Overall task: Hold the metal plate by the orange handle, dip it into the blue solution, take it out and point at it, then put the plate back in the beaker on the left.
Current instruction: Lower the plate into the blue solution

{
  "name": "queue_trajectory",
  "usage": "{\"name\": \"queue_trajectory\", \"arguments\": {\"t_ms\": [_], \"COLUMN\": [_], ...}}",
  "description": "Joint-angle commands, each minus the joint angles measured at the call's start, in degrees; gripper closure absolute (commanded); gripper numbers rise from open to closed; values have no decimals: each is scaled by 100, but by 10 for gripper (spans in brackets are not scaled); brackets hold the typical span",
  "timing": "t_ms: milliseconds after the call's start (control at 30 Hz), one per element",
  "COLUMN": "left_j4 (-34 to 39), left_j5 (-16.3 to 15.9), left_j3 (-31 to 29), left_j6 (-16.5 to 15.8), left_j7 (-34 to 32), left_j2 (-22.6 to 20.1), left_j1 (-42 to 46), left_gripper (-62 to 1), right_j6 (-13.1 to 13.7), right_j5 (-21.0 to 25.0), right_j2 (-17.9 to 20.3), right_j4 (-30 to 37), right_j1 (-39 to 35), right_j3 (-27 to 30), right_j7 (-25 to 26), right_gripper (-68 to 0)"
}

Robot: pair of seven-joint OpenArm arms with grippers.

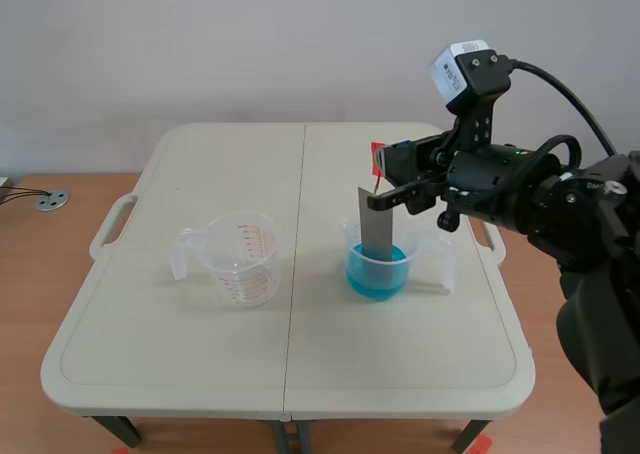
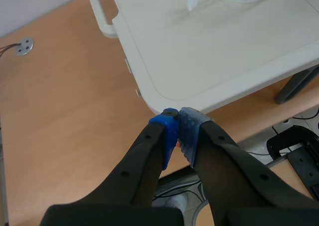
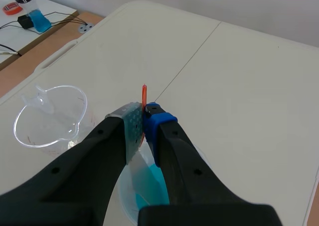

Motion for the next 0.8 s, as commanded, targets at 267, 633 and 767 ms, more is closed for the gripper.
{"name": "queue_trajectory", "arguments": {"t_ms": [267, 633, 767], "left_j4": [33, 33, 33], "left_j5": [-37, -37, -37], "left_j3": [-15, -15, -15], "left_j6": [-116, -116, -116], "left_j7": [-81, -81, -81], "left_j2": [-17, -17, -17], "left_j1": [-17, -17, -31], "left_gripper": [-12, -12, -12], "right_j6": [46, 46, 46], "right_j5": [-313, -317, -317], "right_j2": [17, 15, 15], "right_j4": [-343, -348, -348], "right_j1": [66, 68, 68], "right_j3": [-2, -2, -2], "right_j7": [42, 39, 39], "right_gripper": [-13, -13, -13]}}
